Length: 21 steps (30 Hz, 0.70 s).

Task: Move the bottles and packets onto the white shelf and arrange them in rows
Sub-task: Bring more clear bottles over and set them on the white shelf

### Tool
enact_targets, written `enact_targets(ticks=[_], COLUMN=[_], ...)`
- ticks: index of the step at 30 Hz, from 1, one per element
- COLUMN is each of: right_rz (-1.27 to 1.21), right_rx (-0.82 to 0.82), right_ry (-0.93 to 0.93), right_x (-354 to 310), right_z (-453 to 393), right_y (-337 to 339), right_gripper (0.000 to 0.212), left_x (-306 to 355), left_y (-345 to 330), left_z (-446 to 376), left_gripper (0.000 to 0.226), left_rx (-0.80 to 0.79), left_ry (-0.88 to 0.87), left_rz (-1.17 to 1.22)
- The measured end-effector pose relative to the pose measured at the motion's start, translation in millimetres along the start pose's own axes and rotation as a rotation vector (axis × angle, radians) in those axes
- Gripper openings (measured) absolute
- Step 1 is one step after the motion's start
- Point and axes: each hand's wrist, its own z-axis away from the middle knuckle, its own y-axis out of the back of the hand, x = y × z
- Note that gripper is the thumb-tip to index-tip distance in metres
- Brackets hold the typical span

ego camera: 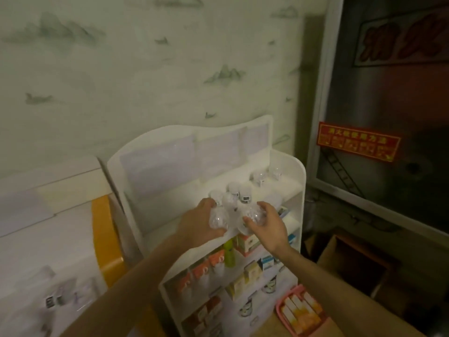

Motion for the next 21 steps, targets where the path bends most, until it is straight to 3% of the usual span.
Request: enact_targets(ticks=[11, 21], right_rz=[0.04, 0.339], right_rx=[-0.01, -0.101], right_ry=[-0.25, -0.296], right_x=[97.0, 109.3], right_z=[-70.3, -214.2], right_y=[31.9, 59.4], right_gripper=[0.073, 0.06], left_x=[33.2, 43.4], left_y=[-90.7, -117.0], left_z=[-112.5, -263.2], left_gripper=[0.081, 0.084], left_rx=[-0.108, -0.103], left_ry=[-0.15, -0.263], left_rz=[-0.057, -0.087])
